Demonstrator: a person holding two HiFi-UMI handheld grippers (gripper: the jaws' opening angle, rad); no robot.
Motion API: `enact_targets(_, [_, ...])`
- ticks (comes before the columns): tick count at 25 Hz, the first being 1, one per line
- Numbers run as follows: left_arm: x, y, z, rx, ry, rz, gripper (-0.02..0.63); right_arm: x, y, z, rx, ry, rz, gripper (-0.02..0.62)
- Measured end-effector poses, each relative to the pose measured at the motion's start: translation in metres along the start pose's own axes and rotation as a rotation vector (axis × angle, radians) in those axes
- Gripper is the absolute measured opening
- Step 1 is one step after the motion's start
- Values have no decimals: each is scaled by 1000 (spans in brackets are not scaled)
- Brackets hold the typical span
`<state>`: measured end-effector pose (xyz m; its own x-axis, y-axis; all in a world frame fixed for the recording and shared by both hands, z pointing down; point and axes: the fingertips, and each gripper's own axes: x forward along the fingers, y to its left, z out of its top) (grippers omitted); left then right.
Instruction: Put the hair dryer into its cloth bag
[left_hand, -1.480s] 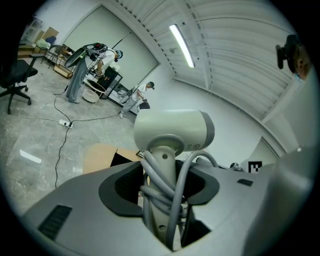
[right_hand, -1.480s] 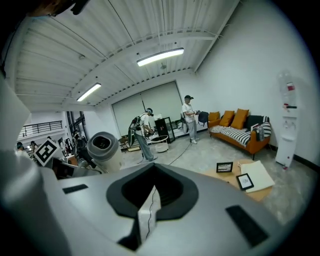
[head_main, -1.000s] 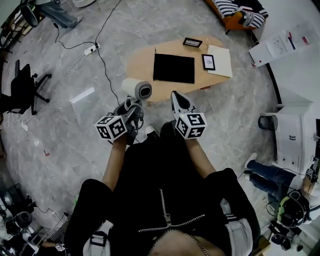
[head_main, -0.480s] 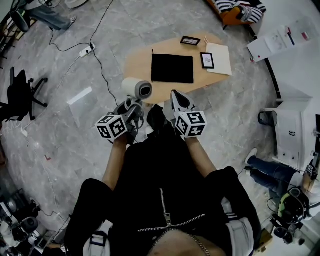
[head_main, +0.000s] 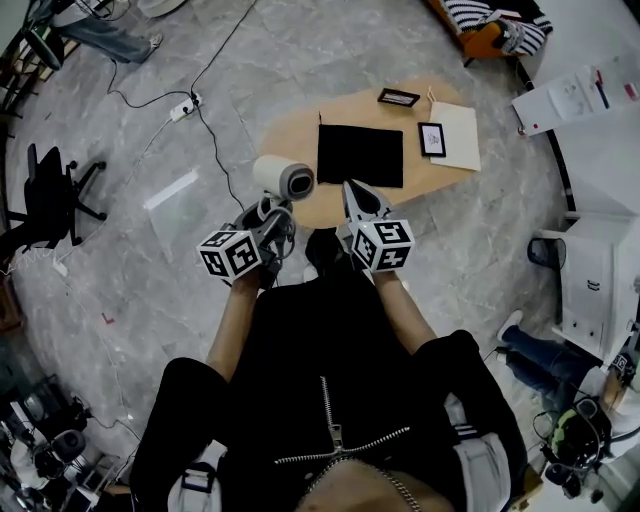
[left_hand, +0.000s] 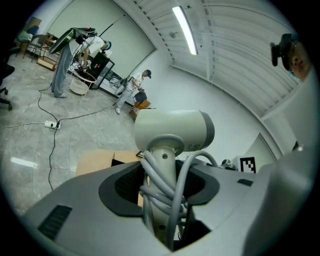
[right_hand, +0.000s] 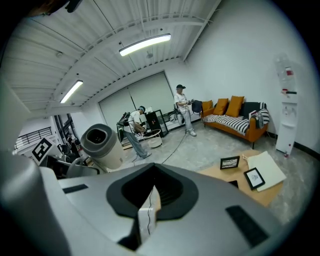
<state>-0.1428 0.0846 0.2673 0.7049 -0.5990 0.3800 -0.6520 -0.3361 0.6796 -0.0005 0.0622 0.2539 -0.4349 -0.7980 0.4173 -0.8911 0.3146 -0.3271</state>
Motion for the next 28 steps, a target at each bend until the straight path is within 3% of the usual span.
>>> enact_targets(7, [28, 18, 37, -24, -2, 17, 209, 45, -20, 23, 25, 20, 8, 9])
enact_targets(14, [51, 42, 62, -53, 15, 48, 209, 96, -59, 5, 71, 135, -35, 15])
enact_targets(22, [70, 58, 94, -83, -22, 55, 209, 143, -65, 0, 75, 207, 11, 127])
enact_targets(24, [77, 66, 101, -77, -9, 46, 209, 152, -63, 1, 73, 222, 23, 116])
enact_targets(28, [95, 80, 115, -39, 40, -9, 209, 169, -63, 0, 34, 253, 17, 11])
